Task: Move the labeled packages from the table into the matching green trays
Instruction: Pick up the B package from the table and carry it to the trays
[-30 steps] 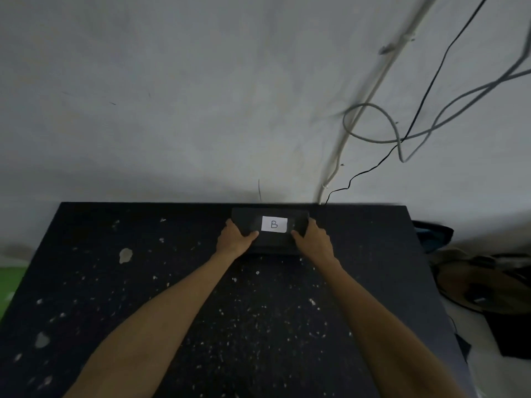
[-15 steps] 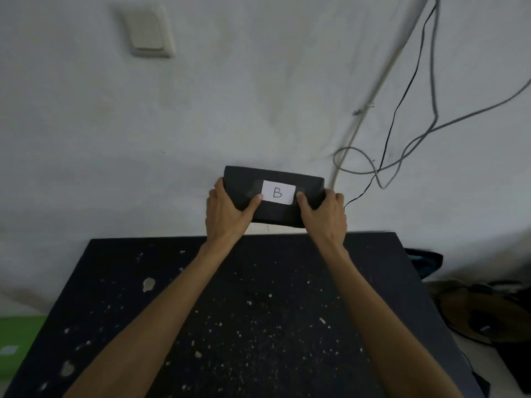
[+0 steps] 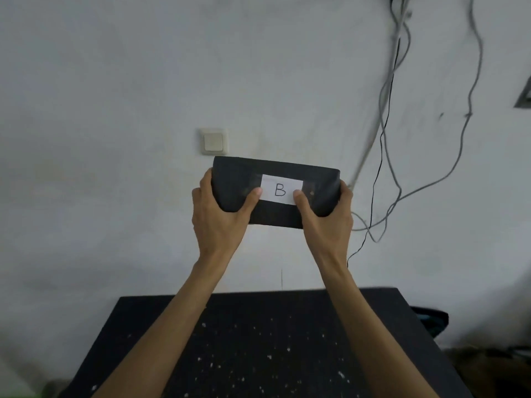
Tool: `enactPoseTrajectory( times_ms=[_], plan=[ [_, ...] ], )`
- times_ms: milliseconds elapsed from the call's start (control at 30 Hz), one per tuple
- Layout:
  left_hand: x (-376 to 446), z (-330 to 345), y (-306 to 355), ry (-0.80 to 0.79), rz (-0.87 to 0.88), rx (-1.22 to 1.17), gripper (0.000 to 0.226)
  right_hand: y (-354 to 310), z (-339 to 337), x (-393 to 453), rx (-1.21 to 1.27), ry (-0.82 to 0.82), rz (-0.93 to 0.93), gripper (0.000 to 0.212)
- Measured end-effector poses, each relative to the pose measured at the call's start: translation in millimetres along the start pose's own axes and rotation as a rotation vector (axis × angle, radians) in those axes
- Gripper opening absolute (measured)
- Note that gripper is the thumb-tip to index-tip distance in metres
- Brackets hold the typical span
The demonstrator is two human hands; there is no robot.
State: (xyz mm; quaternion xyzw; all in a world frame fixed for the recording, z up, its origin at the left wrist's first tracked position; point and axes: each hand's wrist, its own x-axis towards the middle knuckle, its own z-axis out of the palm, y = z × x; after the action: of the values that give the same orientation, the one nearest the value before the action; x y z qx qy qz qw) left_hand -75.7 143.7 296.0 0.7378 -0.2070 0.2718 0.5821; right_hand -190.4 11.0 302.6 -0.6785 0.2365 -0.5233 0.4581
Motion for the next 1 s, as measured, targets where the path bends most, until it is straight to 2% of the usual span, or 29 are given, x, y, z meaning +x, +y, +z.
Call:
enactPoseTrajectory(
  times_ms=[100, 367, 600, 667, 800, 900, 1000],
  plan=[
    [10.3, -14.7, 22.7, 0.068, 0.054, -0.052, 0.094, -25.6, -0.6, -1.1, 0.019, 0.008, -0.058, 0.082],
    [22.5, -30.5, 53.0, 0.117, 0.076, -0.085, 0.097, -57.6, -7.7, 5.3, 0.040, 0.037, -0.138, 0.084],
    [14.8, -46.6, 35.1, 0.044, 0.019, -0.040, 0.095, -50.1, -2.0, -4.1, 0.021, -0.038, -0.110, 0.087],
    [9.6, -55.3, 16.0, 0.008, -0.043, -0.015, 0.092, -38.5, 8.2, -13.5, -0.008, -0.136, -0.074, 0.093],
    [-10.7, -87.3, -44.8, -0.072, -0.232, 0.039, 0.090, -3.7, 39.0, -53.0, -0.109, -0.472, -0.021, 0.105],
    [-34.5, -119.6, -94.4, -0.077, -0.347, 0.094, 0.089, 24.3, 64.8, -93.8, -0.178, -0.648, -0.030, 0.110],
    [-60.7, -161.2, -141.4, -0.046, -0.458, 0.158, 0.087, 43.4, 94.9, -137.9, -0.238, -0.859, -0.010, 0.124]
  ],
)
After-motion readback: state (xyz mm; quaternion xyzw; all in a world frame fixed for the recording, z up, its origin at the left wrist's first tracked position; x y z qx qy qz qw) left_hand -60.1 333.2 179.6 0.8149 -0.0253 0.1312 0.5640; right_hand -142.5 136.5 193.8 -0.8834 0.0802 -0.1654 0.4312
